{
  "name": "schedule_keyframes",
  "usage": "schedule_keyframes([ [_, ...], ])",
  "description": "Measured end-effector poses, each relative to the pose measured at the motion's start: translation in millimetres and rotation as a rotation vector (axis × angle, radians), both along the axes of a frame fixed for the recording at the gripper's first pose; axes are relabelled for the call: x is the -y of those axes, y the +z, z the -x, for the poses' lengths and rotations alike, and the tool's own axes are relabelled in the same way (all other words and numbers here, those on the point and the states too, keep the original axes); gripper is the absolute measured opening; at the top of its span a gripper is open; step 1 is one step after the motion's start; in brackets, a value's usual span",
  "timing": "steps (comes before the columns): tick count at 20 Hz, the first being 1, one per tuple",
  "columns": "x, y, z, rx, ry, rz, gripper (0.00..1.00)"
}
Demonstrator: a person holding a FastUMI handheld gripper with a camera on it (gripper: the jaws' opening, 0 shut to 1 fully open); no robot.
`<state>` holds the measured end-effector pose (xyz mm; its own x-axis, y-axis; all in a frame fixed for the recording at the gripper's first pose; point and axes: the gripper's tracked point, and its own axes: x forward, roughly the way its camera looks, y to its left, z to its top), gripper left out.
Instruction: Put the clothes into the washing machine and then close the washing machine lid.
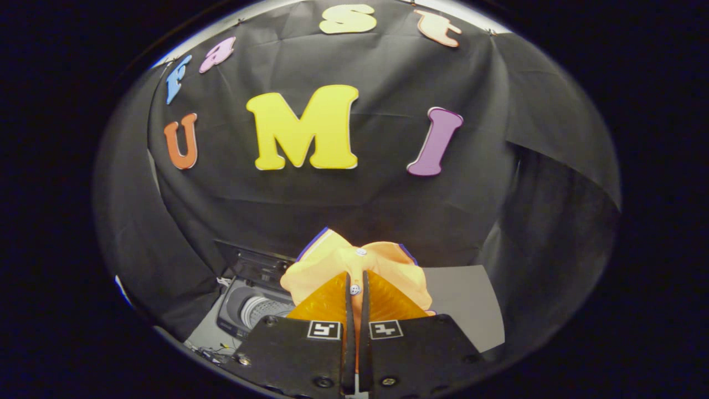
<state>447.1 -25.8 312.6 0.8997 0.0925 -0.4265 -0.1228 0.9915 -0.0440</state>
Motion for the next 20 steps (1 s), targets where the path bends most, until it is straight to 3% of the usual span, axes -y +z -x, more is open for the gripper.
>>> schedule_keyframes([
  [20, -205.1, -39.5, 6.8, -0.07, 0.26, 0.024, 0.06],
])
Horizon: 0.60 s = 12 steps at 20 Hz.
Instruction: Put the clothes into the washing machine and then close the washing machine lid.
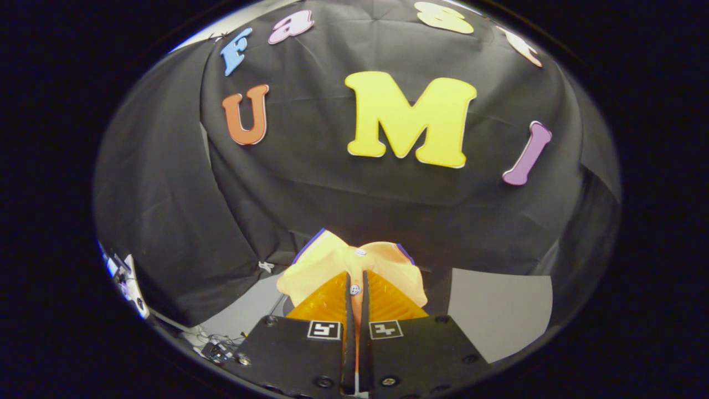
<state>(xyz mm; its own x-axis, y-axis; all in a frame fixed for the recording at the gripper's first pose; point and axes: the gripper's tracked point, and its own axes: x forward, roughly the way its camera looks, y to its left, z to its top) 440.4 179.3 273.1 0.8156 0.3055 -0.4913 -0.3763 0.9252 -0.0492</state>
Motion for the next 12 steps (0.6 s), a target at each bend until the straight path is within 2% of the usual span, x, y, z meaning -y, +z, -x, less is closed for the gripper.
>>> schedule_keyframes([
  [12, -41.8, -80.2, -15.2, -0.101, 0.047, 0.031, 0.06],
])
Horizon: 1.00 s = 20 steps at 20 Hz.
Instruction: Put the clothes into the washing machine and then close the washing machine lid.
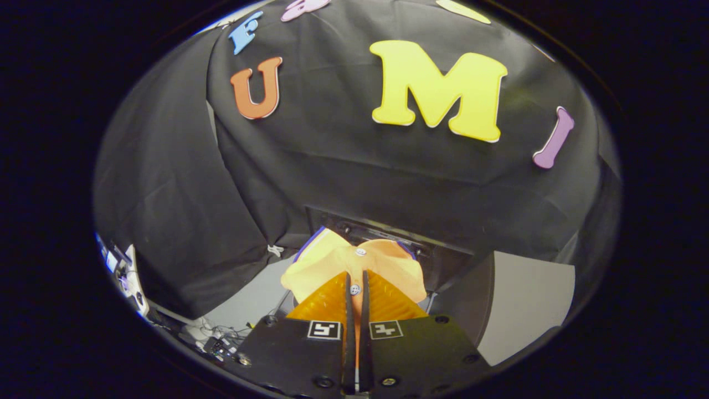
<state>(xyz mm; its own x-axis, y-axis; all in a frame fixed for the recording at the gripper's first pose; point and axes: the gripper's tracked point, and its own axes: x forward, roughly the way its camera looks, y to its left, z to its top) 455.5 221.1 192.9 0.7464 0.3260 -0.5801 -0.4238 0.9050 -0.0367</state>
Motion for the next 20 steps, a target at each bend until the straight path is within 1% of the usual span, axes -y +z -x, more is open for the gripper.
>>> schedule_keyframes([
  [4, -4.5, -30.3, -3.6, -0.021, 0.011, 0.021, 0.06],
  [7, -12.3, -56.3, -16.0, -0.042, 0.016, 0.035, 0.06],
  [12, -11.4, -100.5, -30.3, -0.086, 0.006, 0.054, 0.06],
  [20, 2.8, -172.1, -58.2, -0.142, -0.059, 0.084, 0.06],
])
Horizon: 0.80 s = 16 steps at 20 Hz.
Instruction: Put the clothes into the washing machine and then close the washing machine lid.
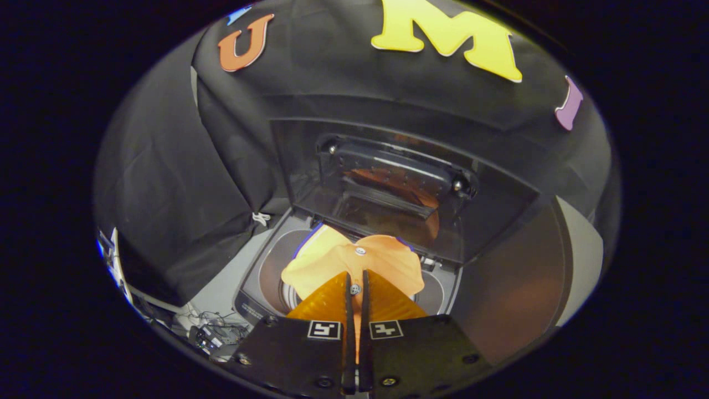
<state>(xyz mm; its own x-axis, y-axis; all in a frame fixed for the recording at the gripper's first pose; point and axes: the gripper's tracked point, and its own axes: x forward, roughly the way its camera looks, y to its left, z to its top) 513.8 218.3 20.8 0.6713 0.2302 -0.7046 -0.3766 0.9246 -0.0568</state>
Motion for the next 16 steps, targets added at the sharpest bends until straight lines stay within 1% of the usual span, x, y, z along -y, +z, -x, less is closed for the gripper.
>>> schedule_keyframes([
  [6, 1.2, -41.2, -16.2, -0.037, -0.048, -0.018, 0.06],
  [13, -7.5, -87.1, -17.0, -0.055, -0.094, -0.007, 0.06],
  [16, -11.6, -108.2, -7.5, -0.119, -0.123, -0.008, 0.06],
])
